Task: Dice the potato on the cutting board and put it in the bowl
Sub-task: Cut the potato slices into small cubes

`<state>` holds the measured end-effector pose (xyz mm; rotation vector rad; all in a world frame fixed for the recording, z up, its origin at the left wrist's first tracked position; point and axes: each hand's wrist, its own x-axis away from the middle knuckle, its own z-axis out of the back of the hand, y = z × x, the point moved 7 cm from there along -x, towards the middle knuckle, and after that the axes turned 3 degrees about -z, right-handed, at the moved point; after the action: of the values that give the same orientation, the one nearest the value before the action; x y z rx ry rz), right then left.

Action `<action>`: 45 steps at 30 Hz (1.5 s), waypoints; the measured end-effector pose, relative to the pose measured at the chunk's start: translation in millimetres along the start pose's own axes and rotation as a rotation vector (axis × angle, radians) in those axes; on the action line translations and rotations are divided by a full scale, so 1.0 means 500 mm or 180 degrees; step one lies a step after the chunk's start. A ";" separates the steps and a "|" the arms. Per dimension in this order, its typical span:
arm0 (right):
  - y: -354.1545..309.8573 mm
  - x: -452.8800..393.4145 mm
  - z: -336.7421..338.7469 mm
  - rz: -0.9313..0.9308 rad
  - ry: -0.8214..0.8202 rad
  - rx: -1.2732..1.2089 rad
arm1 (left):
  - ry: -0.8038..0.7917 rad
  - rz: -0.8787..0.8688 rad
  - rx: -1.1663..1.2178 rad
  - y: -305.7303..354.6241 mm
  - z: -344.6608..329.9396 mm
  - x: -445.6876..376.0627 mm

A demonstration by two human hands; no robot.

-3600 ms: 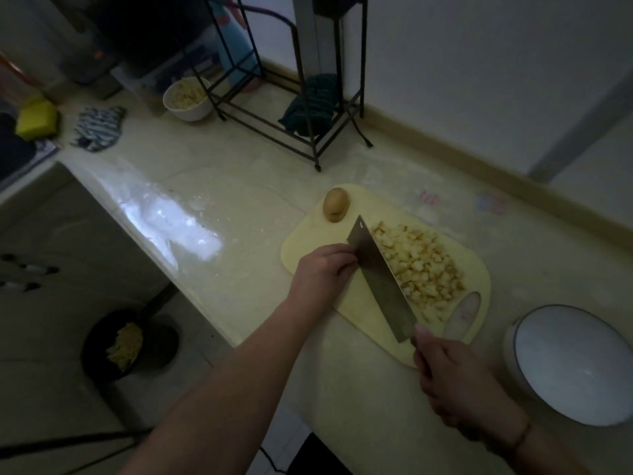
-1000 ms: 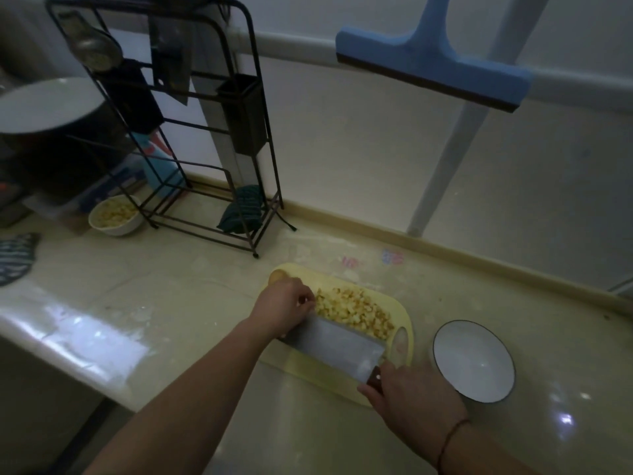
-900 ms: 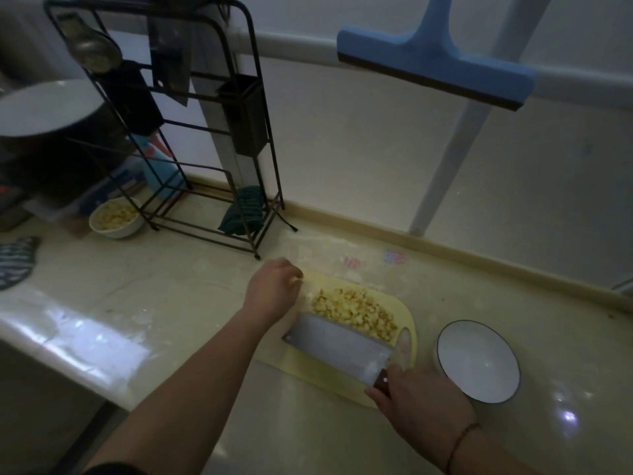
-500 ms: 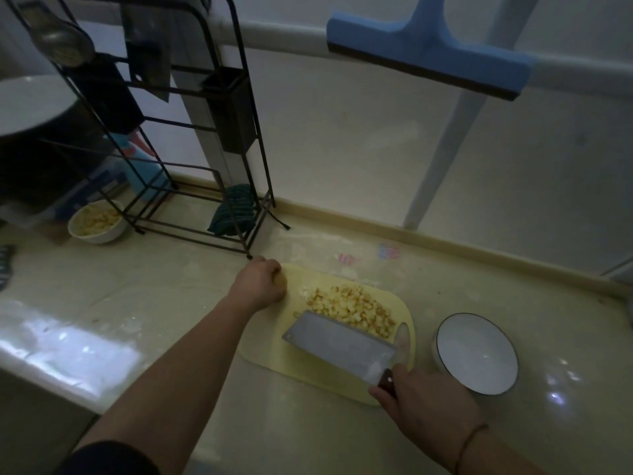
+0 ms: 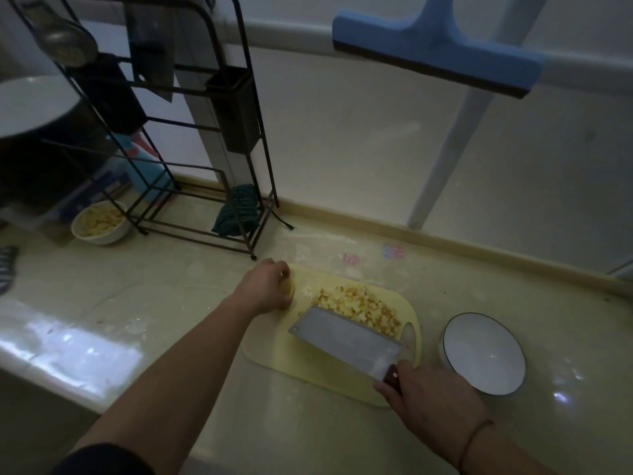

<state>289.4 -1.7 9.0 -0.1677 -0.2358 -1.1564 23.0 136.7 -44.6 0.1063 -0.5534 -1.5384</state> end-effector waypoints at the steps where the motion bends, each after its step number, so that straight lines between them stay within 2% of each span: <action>1: -0.003 -0.002 -0.007 0.0016 -0.0093 0.0114 | 0.0004 0.0026 0.0028 -0.002 0.002 0.001; 7: 0.003 -0.003 -0.027 0.0010 -0.0012 -0.0016 | -0.0050 0.0025 0.0190 -0.021 0.013 -0.001; 14: -0.009 -0.001 -0.012 -0.0062 0.0028 -0.0124 | 0.0330 -0.0199 0.0261 -0.007 0.045 -0.030; 23: -0.001 -0.012 -0.018 -0.0052 0.0587 -0.0051 | 0.0277 -0.0399 0.0207 0.028 0.012 -0.067; 25: -0.007 -0.013 -0.008 0.0013 0.0735 -0.0072 | 0.0464 -0.0289 0.0171 0.017 0.009 -0.055; 27: -0.005 -0.014 -0.014 -0.0027 0.0470 -0.0140 | 0.0587 -0.0091 0.0066 0.010 0.006 -0.037; 30: -0.007 -0.021 -0.011 -0.0083 0.0366 0.0022 | 0.0487 0.0177 0.0049 0.000 -0.005 -0.016; 32: -0.001 -0.021 -0.024 -0.0194 0.0232 -0.0136 | 0.0479 0.0264 0.0137 -0.001 -0.010 -0.007; 34: -0.012 -0.014 -0.023 0.0007 0.0660 -0.0102 | 0.0488 0.0254 0.0080 0.006 -0.011 -0.003; 36: -0.015 -0.014 -0.011 0.0126 0.0739 -0.0038 | 0.0458 0.0287 0.0059 0.011 -0.011 -0.003; 39: -0.013 -0.018 -0.009 -0.0139 0.0213 0.0149 | 0.0420 0.0414 0.0261 0.005 -0.006 -0.001; 42: -0.005 -0.017 -0.007 -0.0142 0.0367 0.0257 | 0.0498 0.0500 0.0556 -0.011 0.010 0.011; 45: -0.010 -0.003 -0.002 -0.0176 0.0311 0.0197 | 0.0740 0.0728 0.0705 -0.049 0.036 0.042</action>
<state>284.4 -2.3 7.7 -0.0502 -0.1905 -1.2072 -7.9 120.1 -33.0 0.3749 -0.5291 -1.2198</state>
